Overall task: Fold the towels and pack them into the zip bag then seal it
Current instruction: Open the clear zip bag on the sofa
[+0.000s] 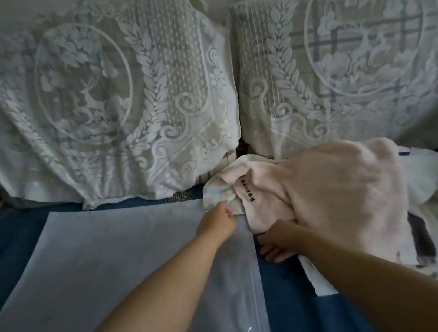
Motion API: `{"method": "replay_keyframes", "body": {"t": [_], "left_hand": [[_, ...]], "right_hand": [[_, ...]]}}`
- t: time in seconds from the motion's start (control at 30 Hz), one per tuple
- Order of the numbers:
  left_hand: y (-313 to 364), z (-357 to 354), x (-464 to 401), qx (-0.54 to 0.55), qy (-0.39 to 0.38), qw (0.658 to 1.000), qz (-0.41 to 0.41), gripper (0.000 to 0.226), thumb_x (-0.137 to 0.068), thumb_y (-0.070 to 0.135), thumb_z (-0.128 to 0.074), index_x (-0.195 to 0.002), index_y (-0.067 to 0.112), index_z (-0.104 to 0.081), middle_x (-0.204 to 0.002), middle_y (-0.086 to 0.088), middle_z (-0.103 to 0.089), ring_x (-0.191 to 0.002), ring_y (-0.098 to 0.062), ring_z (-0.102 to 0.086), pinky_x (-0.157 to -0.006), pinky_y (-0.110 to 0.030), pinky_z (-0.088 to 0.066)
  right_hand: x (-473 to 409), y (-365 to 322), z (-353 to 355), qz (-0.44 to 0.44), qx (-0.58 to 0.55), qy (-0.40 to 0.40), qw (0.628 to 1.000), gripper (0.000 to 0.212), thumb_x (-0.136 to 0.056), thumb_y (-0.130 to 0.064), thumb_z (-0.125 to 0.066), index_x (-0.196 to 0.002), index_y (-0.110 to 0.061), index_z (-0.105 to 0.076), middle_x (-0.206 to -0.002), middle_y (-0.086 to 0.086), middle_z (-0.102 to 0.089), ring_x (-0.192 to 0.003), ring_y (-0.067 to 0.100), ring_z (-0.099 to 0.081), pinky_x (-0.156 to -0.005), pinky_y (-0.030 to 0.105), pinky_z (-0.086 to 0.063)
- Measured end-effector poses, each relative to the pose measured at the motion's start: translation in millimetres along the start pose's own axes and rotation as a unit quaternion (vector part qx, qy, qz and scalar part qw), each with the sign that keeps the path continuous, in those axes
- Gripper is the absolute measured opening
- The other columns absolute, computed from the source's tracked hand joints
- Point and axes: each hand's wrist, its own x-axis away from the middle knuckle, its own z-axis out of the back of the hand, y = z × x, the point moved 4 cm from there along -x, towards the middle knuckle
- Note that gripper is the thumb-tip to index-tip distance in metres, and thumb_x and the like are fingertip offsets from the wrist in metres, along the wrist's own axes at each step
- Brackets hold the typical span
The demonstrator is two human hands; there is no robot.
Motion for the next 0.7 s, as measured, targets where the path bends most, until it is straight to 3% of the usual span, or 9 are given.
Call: {"method": "replay_keyframes", "body": {"t": [0.1,0.2,0.23,0.3,0.37,0.53,0.6,0.7], "left_hand": [[-15.2,-8.5,48.2,-0.062,-0.034,0.998,0.006,0.022,-0.093,0.023,-0.043,-0.11,0.015,-0.055,-0.117,-0.007,-0.06,-0.104,-0.024,-0.057,-0.087,-0.035,-0.047],[-36.5,-24.7,101.7,-0.077,-0.08,0.994,0.019,0.031,-0.093,0.025,-0.046,-0.121,0.015,-0.053,-0.128,-0.007,-0.055,-0.114,-0.025,-0.054,-0.09,-0.031,-0.043],[-43.0,-29.9,118.8,-0.079,-0.092,0.992,0.017,0.033,-0.093,0.027,-0.047,-0.125,0.016,-0.052,-0.131,-0.007,-0.054,-0.116,-0.025,-0.053,-0.092,-0.03,-0.041],[-52.3,-38.2,149.1,-0.087,-0.102,0.991,0.008,0.035,-0.094,0.029,-0.046,-0.126,0.015,-0.052,-0.132,-0.007,-0.054,-0.117,-0.026,-0.053,-0.091,-0.029,-0.041],[-59.1,-43.4,171.3,-0.097,-0.106,0.99,0.0,0.034,-0.095,0.03,-0.043,-0.121,0.012,-0.054,-0.128,-0.012,-0.057,-0.113,-0.028,-0.055,-0.083,-0.028,-0.04],[-67.2,-46.1,203.0,-0.09,-0.072,0.993,0.018,0.039,-0.091,0.036,-0.054,-0.119,0.01,-0.056,-0.125,-0.011,-0.059,-0.111,-0.027,-0.057,-0.083,-0.028,-0.042],[-65.5,-47.6,209.4,-0.085,-0.068,0.994,0.021,0.042,-0.084,0.039,-0.065,-0.114,0.01,-0.06,-0.118,-0.011,-0.063,-0.106,-0.026,-0.06,-0.079,-0.028,-0.044],[-56.8,-55.9,218.0,-0.162,-0.056,0.985,0.011,0.035,-0.081,0.03,-0.069,-0.108,0.009,-0.063,-0.113,-0.013,-0.065,-0.102,-0.028,-0.063,-0.079,-0.029,-0.047]], "right_hand": [[30.3,19.4,-33.8,-0.005,-0.006,0.011,1.0,0.028,-0.093,-0.027,-0.058,-0.108,-0.004,-0.06,-0.082,0.005,-0.066,-0.066,0.015,-0.061,-0.069,0.031,-0.055],[60.5,42.8,-71.8,0.022,-0.039,0.044,0.998,0.056,-0.092,-0.018,-0.061,-0.14,-0.005,-0.036,-0.078,0.006,-0.063,-0.06,0.013,-0.056,-0.055,0.025,-0.047],[70.9,49.2,-83.6,0.027,-0.065,0.045,0.997,0.055,-0.091,-0.016,-0.062,-0.139,-0.004,-0.038,-0.077,0.007,-0.063,-0.06,0.014,-0.056,-0.055,0.025,-0.046],[87.1,61.8,-103.9,0.025,-0.11,0.036,0.993,0.026,-0.089,-0.013,-0.062,-0.113,-0.004,-0.057,-0.076,0.008,-0.061,-0.062,0.016,-0.057,-0.062,0.029,-0.048],[97.1,71.8,-120.4,0.018,-0.138,0.025,0.99,0.01,-0.09,-0.012,-0.059,-0.096,-0.003,-0.059,-0.077,0.01,-0.06,-0.065,0.018,-0.058,-0.066,0.03,-0.049],[118.0,91.1,-136.9,0.046,-0.167,-0.029,0.984,0.028,-0.092,-0.01,-0.049,-0.118,-0.015,-0.061,-0.103,0.009,-0.061,-0.085,0.017,-0.059,-0.065,0.027,-0.051],[126.8,97.0,-137.0,0.053,-0.191,-0.043,0.979,0.029,-0.095,-0.007,-0.044,-0.119,-0.014,-0.058,-0.108,0.008,-0.061,-0.094,0.016,-0.058,-0.072,0.026,-0.051],[132.8,106.1,-138.1,0.064,-0.262,-0.076,0.96,0.023,-0.099,-0.003,-0.036,-0.111,-0.01,-0.055,-0.103,0.004,-0.066,-0.099,0.017,-0.061,-0.094,0.033,-0.044]]}}
